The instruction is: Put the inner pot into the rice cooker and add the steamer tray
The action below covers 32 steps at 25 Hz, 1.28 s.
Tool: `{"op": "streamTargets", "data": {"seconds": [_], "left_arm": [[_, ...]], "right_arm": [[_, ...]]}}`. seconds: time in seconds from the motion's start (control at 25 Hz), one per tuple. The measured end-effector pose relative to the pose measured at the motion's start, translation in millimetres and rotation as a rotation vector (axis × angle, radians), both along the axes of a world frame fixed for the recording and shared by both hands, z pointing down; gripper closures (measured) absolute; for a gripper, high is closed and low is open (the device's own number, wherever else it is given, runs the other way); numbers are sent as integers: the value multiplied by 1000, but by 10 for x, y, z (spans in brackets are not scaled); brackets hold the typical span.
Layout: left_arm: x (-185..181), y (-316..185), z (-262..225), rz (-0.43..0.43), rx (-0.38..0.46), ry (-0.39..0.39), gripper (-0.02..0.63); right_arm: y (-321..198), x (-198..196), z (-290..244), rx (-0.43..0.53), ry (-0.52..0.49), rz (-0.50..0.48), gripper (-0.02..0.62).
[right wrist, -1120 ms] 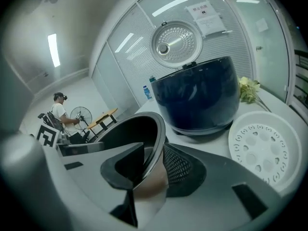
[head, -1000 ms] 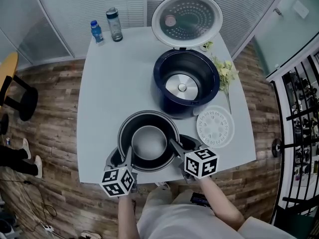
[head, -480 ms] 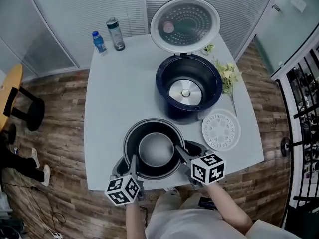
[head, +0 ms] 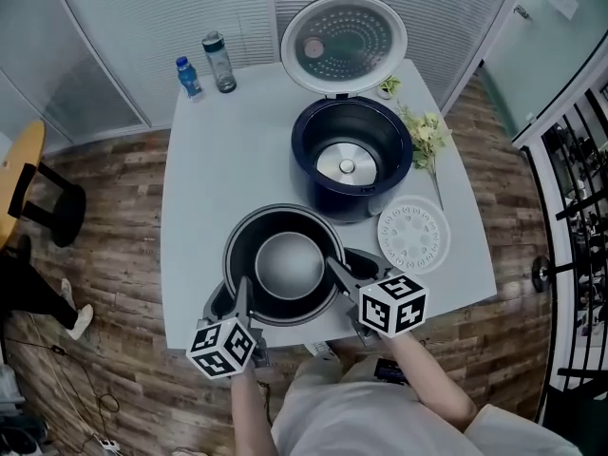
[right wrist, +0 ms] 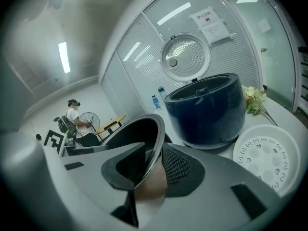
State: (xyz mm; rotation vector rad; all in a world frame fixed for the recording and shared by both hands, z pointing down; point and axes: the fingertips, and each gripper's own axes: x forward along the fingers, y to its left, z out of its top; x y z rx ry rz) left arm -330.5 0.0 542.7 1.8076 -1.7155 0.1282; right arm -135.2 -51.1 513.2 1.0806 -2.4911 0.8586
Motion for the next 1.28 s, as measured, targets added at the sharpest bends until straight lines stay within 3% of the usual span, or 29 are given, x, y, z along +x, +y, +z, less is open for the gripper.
{"op": "streamTargets", "data": {"seconds": [0.28, 0.76, 1.28], "left_arm": [[-64, 37, -228, -15, 34, -18, 483], [-219, 57, -796, -51, 152, -42, 486], [-210, -49, -1079, -45, 203, -48, 486]], "right_arm": [[36, -43, -184, 2, -57, 11, 482], [28, -184, -733, 90, -138, 6, 489], [-72, -171, -1025, 142, -154, 14, 492]]}}
